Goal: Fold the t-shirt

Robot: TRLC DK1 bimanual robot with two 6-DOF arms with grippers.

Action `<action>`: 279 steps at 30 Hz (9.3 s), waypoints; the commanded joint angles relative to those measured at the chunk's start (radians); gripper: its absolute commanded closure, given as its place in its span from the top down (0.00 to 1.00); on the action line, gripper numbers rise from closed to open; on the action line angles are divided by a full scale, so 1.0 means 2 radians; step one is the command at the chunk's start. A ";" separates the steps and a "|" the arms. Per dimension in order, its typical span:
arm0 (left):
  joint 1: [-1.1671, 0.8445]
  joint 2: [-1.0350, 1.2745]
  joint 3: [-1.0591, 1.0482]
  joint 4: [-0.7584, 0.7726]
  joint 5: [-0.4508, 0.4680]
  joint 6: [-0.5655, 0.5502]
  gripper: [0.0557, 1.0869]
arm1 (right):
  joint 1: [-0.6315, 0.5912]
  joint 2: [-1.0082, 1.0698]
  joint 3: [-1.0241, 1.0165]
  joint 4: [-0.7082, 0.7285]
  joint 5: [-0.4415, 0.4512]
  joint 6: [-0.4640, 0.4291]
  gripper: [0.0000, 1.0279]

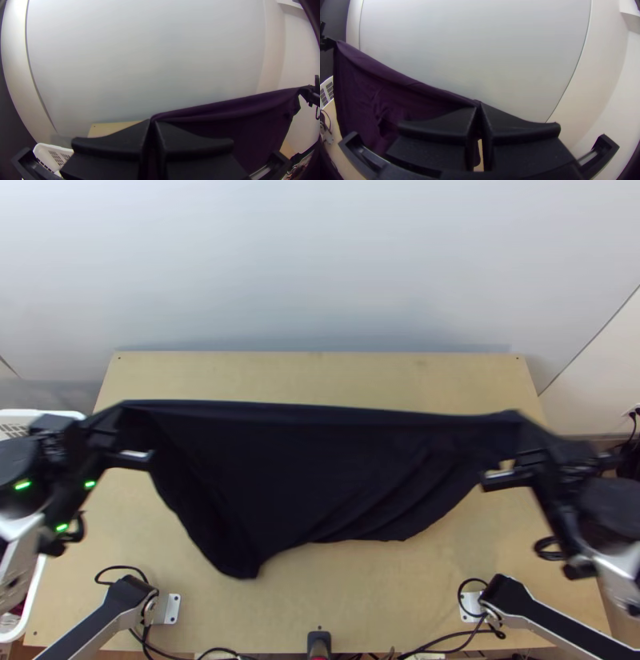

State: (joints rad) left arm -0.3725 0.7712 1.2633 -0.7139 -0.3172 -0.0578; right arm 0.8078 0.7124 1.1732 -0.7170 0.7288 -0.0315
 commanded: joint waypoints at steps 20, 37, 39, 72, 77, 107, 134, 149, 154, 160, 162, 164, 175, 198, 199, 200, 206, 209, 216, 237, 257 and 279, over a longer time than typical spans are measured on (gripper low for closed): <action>0.189 0.351 0.022 0.211 0.091 -0.085 0.04 | -0.282 0.431 0.005 0.290 -0.240 0.102 0.03; 0.219 0.523 0.108 0.252 0.090 -0.095 0.04 | -0.284 0.662 0.184 0.288 -0.233 0.146 0.03; 0.219 0.526 0.105 0.259 0.090 -0.100 0.13 | -0.281 0.668 0.188 0.291 -0.220 0.143 0.21; 0.078 0.180 -0.096 -0.112 0.249 -0.036 0.95 | -0.219 0.399 0.040 0.130 -0.218 0.183 0.97; -0.005 0.175 -0.145 -0.102 0.198 -0.042 0.95 | -0.208 0.377 0.028 0.112 -0.218 0.183 0.96; -0.108 0.310 -0.207 0.044 0.136 -0.105 0.83 | -0.198 0.340 -0.032 0.089 -0.226 0.189 0.96; 0.123 0.300 -0.065 0.085 0.121 -0.076 0.04 | -0.106 0.356 -0.093 0.060 -0.381 0.208 0.96; 0.193 0.319 -0.013 0.102 0.107 -0.080 0.04 | 0.007 0.477 -0.019 0.062 -0.427 0.227 0.96; 0.193 0.322 -0.017 0.101 0.107 -0.081 0.04 | 0.008 0.540 0.030 0.069 -0.427 0.225 0.94; 0.193 0.322 -0.021 0.100 0.107 -0.079 0.04 | 0.006 0.583 0.060 0.079 -0.422 0.227 0.93; 0.194 0.322 -0.023 0.099 0.107 -0.079 0.04 | 0.003 0.589 0.062 0.082 -0.416 0.226 0.88; 0.194 0.320 -0.027 0.099 0.107 -0.079 0.04 | -0.001 0.593 0.062 0.089 -0.407 0.226 0.81; 0.193 0.314 -0.036 0.098 0.108 -0.090 0.04 | -0.022 0.589 0.061 0.110 -0.357 0.206 0.07; 0.191 0.282 -0.099 0.072 0.169 -0.133 0.65 | -0.118 0.502 0.036 0.105 -0.360 0.210 0.03; 0.189 0.284 -0.097 0.052 0.178 -0.132 0.72 | -0.120 0.503 0.039 0.105 -0.361 0.210 0.03; 0.183 0.284 -0.095 0.029 0.188 -0.122 0.77 | -0.121 0.504 0.044 0.105 -0.360 0.210 0.03; 0.174 0.250 -0.123 -0.070 0.248 -0.041 0.82 | -0.129 0.512 0.063 0.105 -0.360 0.209 0.03; 0.171 0.237 -0.161 -0.060 0.248 -0.022 0.82 | -0.130 0.517 0.067 0.105 -0.361 0.210 0.03; 0.130 0.235 -0.223 -0.012 0.232 -0.026 0.81 | -0.132 0.518 0.070 0.103 -0.365 0.211 0.03; 0.106 0.280 -0.264 0.115 0.206 -0.055 0.64 | -0.138 0.511 0.065 0.089 -0.367 0.211 0.03; 0.183 0.242 -0.005 0.049 0.206 -0.068 0.04 | -0.176 0.453 0.119 0.038 -0.367 0.192 0.03; 0.198 0.305 0.485 -0.122 0.204 -0.115 0.04 | -0.131 0.261 0.243 0.125 -0.121 -0.068 0.03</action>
State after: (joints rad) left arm 0.0166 1.3617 2.0048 -0.8757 0.0971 -0.2810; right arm 0.5266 1.3659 1.6619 -0.6136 0.3466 0.0097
